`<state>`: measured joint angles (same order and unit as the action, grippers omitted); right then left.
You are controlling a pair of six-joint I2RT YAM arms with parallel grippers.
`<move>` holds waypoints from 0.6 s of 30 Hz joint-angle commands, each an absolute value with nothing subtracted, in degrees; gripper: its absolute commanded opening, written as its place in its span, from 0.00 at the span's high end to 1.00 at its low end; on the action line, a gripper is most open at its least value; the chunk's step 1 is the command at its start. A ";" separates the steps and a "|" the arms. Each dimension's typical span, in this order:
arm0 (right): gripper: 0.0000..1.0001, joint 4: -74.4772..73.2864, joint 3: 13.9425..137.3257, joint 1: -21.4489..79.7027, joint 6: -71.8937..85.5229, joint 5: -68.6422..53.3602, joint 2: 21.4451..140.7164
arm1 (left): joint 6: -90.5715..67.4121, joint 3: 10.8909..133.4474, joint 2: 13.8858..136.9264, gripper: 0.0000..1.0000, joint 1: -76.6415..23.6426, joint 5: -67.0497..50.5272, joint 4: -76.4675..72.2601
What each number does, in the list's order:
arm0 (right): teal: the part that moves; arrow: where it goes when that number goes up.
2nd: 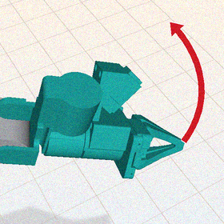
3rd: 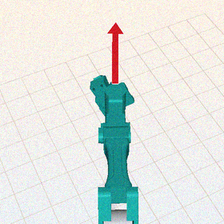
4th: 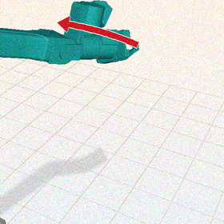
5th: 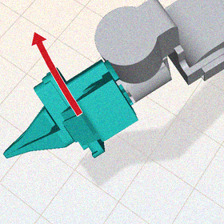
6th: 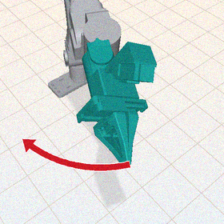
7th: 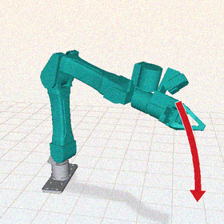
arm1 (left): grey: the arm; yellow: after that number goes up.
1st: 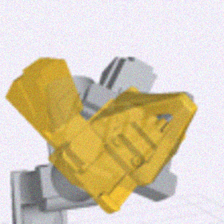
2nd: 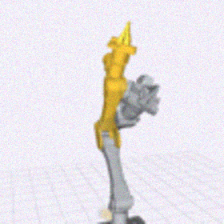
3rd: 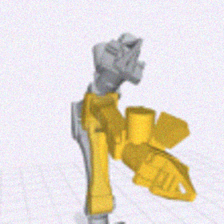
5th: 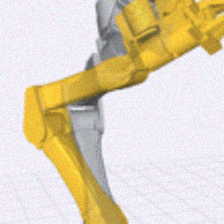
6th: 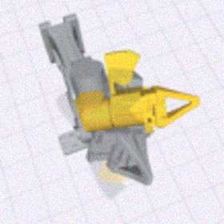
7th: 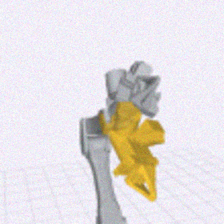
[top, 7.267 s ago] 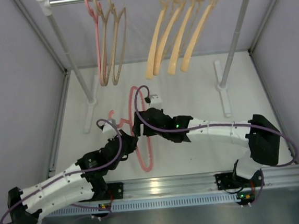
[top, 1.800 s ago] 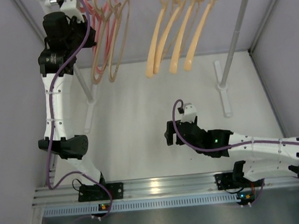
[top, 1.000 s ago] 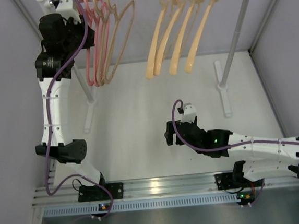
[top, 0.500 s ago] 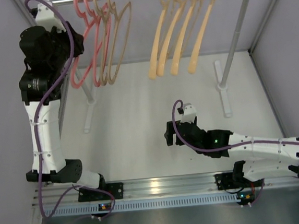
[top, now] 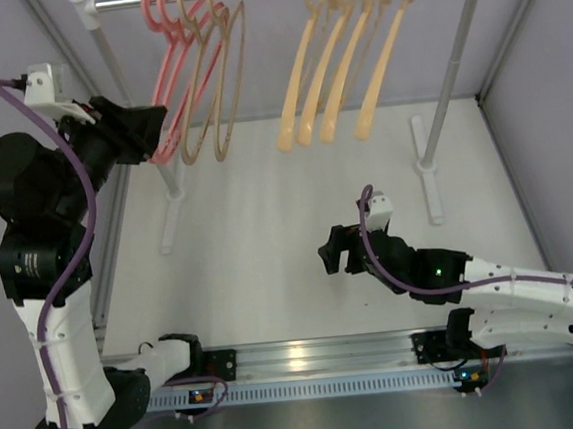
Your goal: Organize the hangers
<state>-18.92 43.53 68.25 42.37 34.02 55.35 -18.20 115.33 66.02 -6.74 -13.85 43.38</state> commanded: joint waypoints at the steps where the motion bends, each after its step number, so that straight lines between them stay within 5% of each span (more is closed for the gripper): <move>1: 0.17 -17.84 43.24 69.00 40.70 36.04 51.17 | -21.18 108.93 62.59 0.56 -6.86 -24.07 41.48; 11: 0.00 -22.14 40.52 68.99 40.87 39.63 36.75 | -21.44 90.63 50.28 0.55 -6.86 -27.33 39.29; 18: 0.01 -30.66 38.58 69.00 42.45 45.78 23.74 | -21.88 82.53 43.08 0.55 -6.86 -25.93 38.32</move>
